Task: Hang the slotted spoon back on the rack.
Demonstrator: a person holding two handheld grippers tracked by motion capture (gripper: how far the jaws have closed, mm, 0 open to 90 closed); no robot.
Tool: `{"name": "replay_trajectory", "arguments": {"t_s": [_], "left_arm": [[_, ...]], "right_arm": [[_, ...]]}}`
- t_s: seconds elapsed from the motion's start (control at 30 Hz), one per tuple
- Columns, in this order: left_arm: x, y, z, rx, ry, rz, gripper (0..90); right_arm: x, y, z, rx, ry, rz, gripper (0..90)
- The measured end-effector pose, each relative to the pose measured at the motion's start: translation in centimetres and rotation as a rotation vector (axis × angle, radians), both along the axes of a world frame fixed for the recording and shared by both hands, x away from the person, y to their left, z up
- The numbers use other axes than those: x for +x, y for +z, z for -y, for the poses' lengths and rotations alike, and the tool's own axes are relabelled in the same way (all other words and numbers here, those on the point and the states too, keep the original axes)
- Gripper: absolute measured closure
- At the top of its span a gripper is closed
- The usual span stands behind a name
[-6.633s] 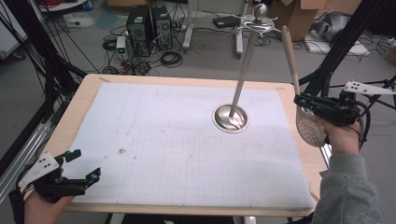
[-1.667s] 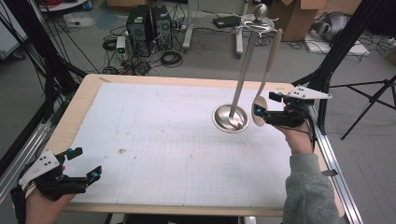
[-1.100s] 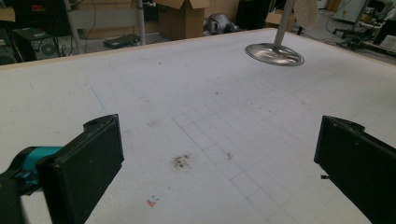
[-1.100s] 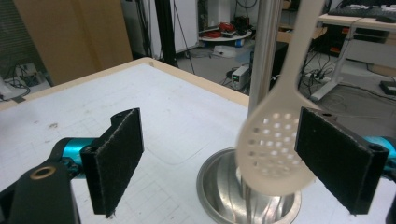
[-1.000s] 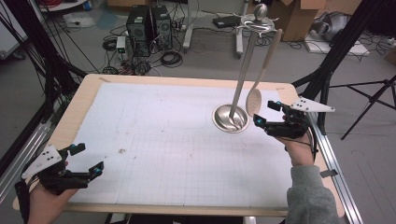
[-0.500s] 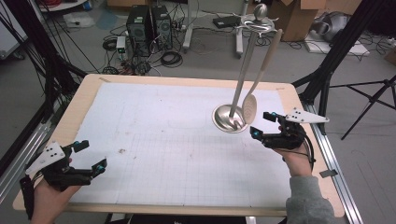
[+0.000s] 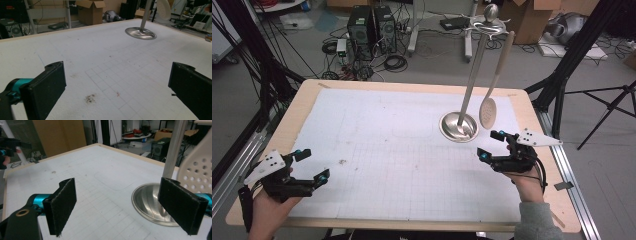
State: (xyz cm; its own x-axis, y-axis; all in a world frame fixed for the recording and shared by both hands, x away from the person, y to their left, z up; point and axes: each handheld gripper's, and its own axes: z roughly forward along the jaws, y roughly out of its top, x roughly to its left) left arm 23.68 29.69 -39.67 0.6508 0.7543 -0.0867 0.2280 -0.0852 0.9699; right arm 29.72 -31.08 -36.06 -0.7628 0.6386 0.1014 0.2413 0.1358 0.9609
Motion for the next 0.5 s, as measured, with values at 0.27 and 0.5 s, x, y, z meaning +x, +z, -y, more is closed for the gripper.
{"name": "replay_trajectory", "arguments": {"t_s": [0.27,0.5], "left_arm": [[0.1,-0.1,0.0,0.0,-0.004,-0.003,1.7],[0.2,0.0,-0.1,-0.001,-0.003,0.001,1.7]], "right_arm": [[-1.0,-0.5,0.3,0.008,-0.02,0.023,12.6],[-1.3,-1.1,0.6,0.007,-0.043,0.022,11.7]]}}
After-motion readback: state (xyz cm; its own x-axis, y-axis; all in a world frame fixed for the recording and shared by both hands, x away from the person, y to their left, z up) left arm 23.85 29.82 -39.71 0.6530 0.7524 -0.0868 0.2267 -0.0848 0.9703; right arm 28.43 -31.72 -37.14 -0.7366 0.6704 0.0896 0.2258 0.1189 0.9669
